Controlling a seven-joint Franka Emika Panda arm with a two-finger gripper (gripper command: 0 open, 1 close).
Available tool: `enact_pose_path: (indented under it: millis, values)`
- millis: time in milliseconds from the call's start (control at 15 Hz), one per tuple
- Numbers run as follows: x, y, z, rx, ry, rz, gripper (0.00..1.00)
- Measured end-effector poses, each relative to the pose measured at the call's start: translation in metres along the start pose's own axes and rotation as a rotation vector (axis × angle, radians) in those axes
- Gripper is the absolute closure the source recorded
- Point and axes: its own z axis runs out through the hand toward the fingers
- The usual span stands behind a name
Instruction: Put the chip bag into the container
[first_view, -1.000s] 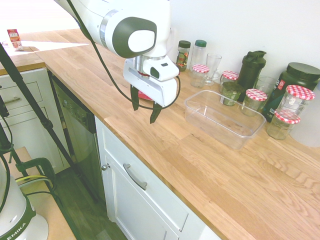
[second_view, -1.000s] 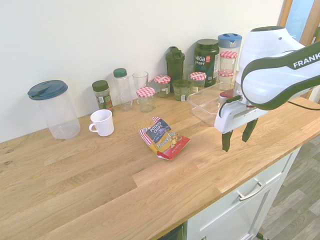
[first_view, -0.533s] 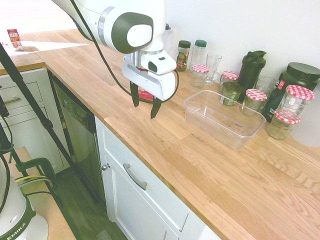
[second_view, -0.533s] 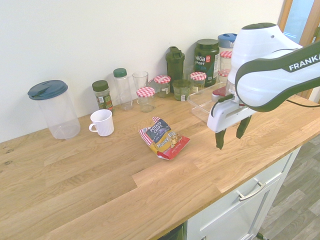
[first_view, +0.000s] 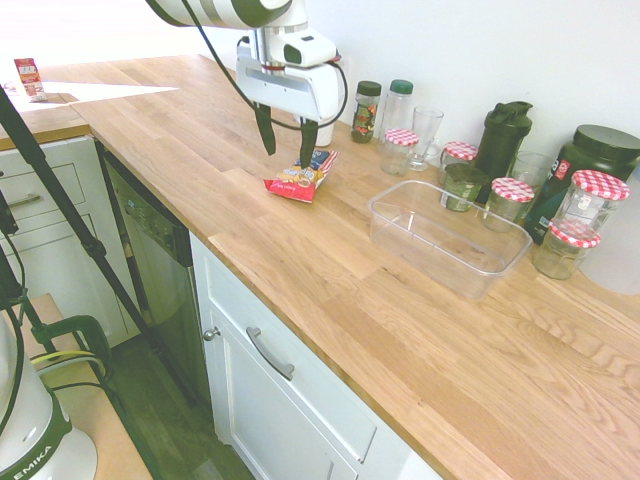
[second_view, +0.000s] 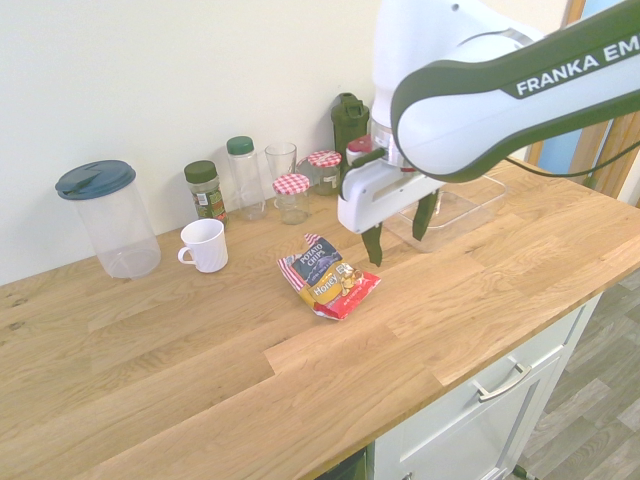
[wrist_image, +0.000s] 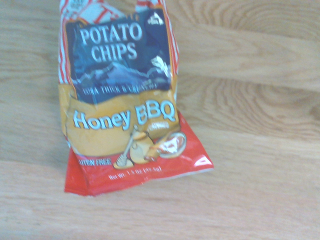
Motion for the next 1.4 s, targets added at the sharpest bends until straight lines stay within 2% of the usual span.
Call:
enact_pose_path:
  millis: [267, 467, 733, 1400]
  values:
    - [-0.007, -0.051, -0.014, 0.027, 0.025, -0.035, 0.0]
    - [-0.012, -0.077, -0.003, 0.038, 0.043, -0.058, 0.0]
    - [-0.003, -0.097, 0.025, 0.038, 0.05, -0.065, 0.0]
    - [0.007, -0.126, 0.053, 0.031, 0.047, -0.061, 0.0]
